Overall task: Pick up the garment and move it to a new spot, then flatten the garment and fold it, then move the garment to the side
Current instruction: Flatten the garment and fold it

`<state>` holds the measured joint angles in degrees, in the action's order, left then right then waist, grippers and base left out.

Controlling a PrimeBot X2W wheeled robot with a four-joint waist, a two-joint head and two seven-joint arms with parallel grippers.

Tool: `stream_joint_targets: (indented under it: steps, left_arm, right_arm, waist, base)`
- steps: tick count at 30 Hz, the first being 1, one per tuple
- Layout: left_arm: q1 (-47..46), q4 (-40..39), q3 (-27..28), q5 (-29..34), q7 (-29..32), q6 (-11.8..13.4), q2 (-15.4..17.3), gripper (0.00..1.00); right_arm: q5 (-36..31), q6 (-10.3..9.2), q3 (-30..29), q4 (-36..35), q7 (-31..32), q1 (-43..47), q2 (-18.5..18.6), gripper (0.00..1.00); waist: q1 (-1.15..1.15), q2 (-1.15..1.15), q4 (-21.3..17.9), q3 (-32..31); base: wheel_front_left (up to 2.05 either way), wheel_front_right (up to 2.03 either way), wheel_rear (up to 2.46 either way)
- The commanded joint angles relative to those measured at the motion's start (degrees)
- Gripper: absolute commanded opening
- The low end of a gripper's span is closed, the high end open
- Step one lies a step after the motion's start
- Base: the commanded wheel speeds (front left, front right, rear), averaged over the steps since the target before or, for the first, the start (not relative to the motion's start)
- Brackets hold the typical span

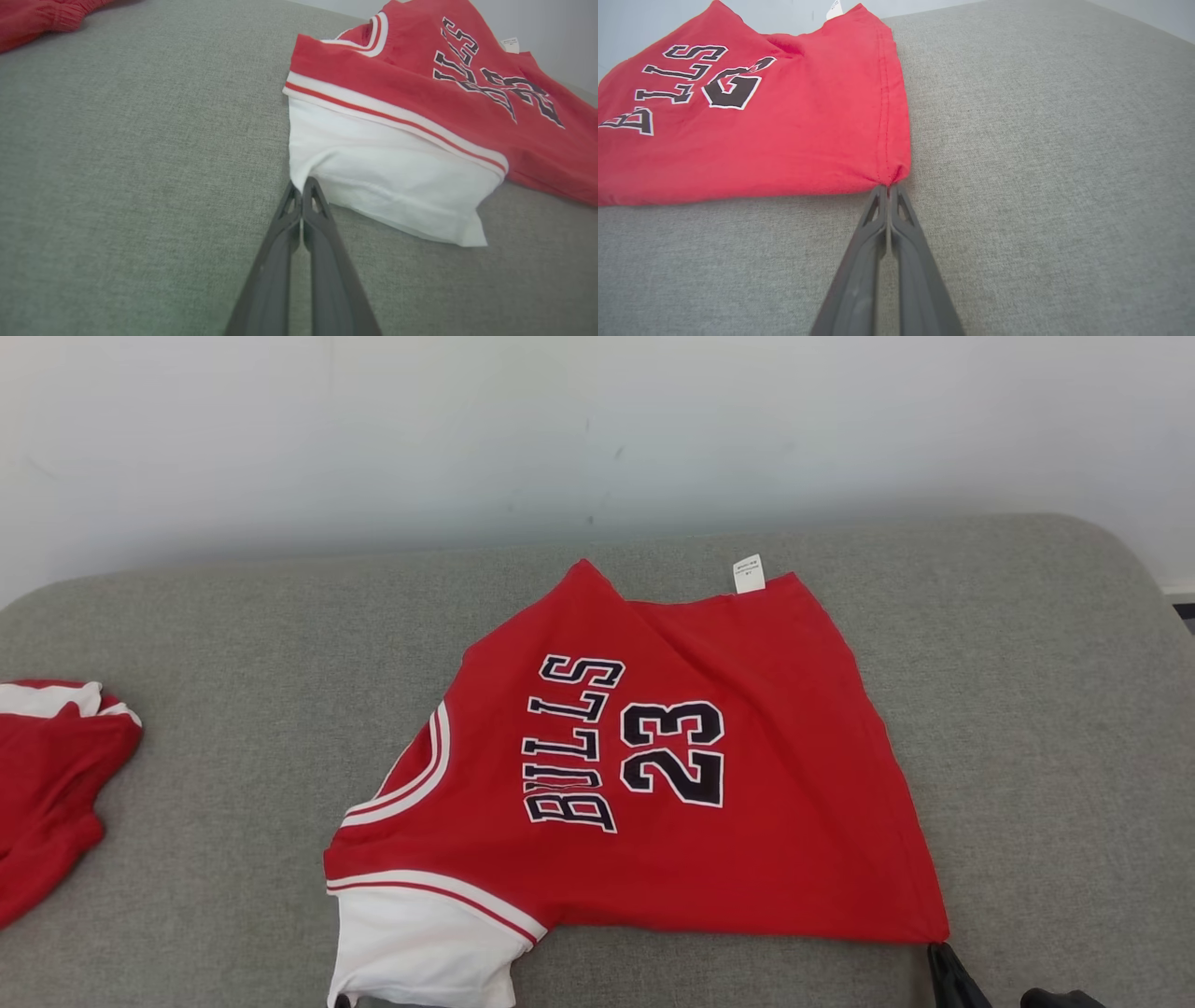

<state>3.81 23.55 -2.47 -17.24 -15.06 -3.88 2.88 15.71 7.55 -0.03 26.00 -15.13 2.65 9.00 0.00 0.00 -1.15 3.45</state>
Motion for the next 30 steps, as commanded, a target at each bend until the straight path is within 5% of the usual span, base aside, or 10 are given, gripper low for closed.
stream_joint_targets:
  steps: [1, 3, 4, 5, 6, 7, 8, 9, 21, 30]
  left_arm:
    - [0.86, 0.17, 0.05, 0.13, -0.17, 0.04, 0.01, 0.00]
    - [1.12, 0.24, 0.33, 0.18, -0.17, 0.09, 0.01, 0.00]
    - [1.32, 0.61, 0.34, 0.13, -0.17, 0.08, 0.00, 0.00]
    - [1.45, 0.86, 0.25, 0.04, -0.17, -0.06, 0.00, 0.00]
    - [1.45, 0.86, 0.25, 0.04, -0.17, -0.06, 0.00, 0.00]
    - [1.50, 1.07, 0.16, 0.20, -0.17, -0.28, -0.01, 0.35]
    - [1.50, 1.02, 0.19, 0.55, -0.17, -0.43, 0.01, 0.83]
    - [1.66, 0.81, 0.26, 0.61, -0.17, -0.47, 0.01, 1.00]
    - [2.32, -0.20, 0.56, 1.07, -0.17, -0.57, -0.01, 1.00]
    - [-1.06, 3.53, -0.67, 1.42, -0.16, -1.44, 0.00, 1.00]
  right_arm:
    - [0.52, -0.14, -0.04, 0.34, -0.01, 0.97, 0.52, 0.00]
    - [0.54, -0.14, -0.60, 1.23, -0.01, 1.42, 0.76, 0.00]
    - [0.32, -0.14, -0.74, 1.58, -0.01, 1.42, 0.86, 0.34]
    - [0.27, -0.14, -0.77, 1.76, -0.01, 1.44, 0.84, 1.00]
    - [0.27, -0.14, -0.77, 1.76, -0.01, 1.44, 0.84, 1.00]
    - [0.39, -0.14, -0.76, 1.81, -0.02, 1.47, 0.81, 1.00]
    - [0.50, -0.14, -0.77, 1.81, -0.02, 1.63, 0.88, 1.00]
    - [0.54, -0.14, -0.71, 1.73, -0.02, 1.82, 0.96, 1.00]
    - [0.49, -0.14, -0.76, 0.48, -0.01, 0.97, 1.61, 1.00]
    - [0.30, -0.14, 1.61, 6.80, 0.18, -3.22, 1.90, 1.00]
  waist:
    - [0.00, 0.00, -0.07, -0.23]
    - [0.00, 0.00, 0.01, -0.40]
    - [0.00, 0.00, 0.03, -0.47]
    - [0.00, 0.00, 0.07, -0.53]
    - [0.00, 0.00, 0.07, -0.53]
    - [0.00, 0.00, 0.11, -0.62]
    - [0.00, 0.00, 0.14, -0.68]
    - [0.00, 0.00, 0.15, -0.69]
    - [0.00, 0.00, -0.16, -0.65]
    - [0.00, 0.00, -0.37, -0.19]
  base:
    - [0.00, 0.00, 0.00]
    - [0.00, 0.00, 0.00]
    - [0.00, 0.00, 0.00]
    - [0.00, 0.00, 0.00]
    - [0.00, 0.00, 0.00]
    - [0.00, 0.00, 0.00]
    - [0.00, 0.00, 0.00]
    - [0.00, 0.00, 0.00]
    - [0.00, 0.00, 0.00]
    - [0.00, 0.00, 0.00]
